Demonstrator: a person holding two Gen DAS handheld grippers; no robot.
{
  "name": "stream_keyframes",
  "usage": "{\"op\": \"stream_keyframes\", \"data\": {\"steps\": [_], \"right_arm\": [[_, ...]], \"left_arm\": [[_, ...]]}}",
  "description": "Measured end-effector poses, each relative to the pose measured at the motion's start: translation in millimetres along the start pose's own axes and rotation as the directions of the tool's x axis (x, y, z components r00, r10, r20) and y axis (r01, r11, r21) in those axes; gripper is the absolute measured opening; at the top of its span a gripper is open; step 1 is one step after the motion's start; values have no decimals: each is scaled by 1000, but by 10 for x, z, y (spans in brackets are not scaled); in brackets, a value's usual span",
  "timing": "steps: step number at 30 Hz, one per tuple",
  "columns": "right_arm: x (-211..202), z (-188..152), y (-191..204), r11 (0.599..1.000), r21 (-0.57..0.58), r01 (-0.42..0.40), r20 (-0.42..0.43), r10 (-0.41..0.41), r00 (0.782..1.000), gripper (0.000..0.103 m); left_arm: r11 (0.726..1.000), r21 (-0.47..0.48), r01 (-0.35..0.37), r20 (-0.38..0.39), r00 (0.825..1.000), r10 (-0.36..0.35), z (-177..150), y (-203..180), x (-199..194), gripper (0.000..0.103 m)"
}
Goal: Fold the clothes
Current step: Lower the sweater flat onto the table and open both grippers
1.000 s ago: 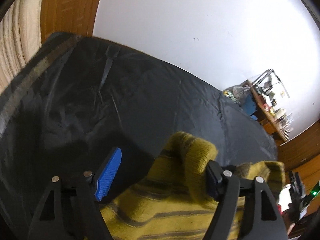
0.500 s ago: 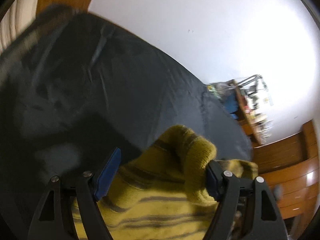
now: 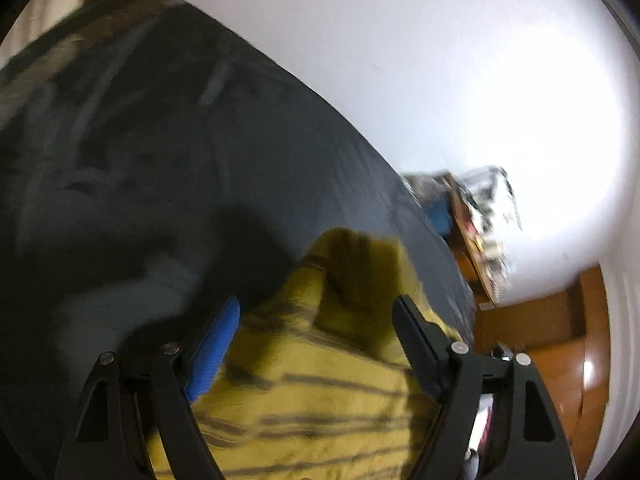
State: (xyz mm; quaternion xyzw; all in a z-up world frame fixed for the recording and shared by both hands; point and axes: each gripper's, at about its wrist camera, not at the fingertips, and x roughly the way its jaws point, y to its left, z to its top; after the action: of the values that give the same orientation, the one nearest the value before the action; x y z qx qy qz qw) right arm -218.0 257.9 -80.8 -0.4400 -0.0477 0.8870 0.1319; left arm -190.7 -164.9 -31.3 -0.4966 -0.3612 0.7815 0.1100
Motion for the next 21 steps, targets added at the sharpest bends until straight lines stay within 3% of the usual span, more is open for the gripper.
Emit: {"op": "stream_keyframes", "data": {"steps": [6, 10, 14, 18, 21], "right_arm": [[-50, 15, -217, 998, 52, 31, 18, -32, 999, 70], [-312, 70, 20, 994, 2, -108, 49, 108, 993, 70], [-273, 91, 243, 968, -23, -248, -7, 248, 969, 70], [8, 22, 317, 973, -25, -231, -69, 229, 971, 73], [68, 13, 278, 976, -3, -219, -53, 219, 974, 78]], "left_arm": [[995, 72, -64, -12, 998, 65, -93, -66, 32, 82], [994, 75, -84, -16, 996, 85, -113, -31, 65, 82], [993, 93, -76, -32, 996, 80, -178, -68, 102, 82], [974, 196, -116, -32, 992, 124, -345, -218, 159, 82], [956, 237, -173, -50, 981, 189, -422, -224, 309, 82]]}}
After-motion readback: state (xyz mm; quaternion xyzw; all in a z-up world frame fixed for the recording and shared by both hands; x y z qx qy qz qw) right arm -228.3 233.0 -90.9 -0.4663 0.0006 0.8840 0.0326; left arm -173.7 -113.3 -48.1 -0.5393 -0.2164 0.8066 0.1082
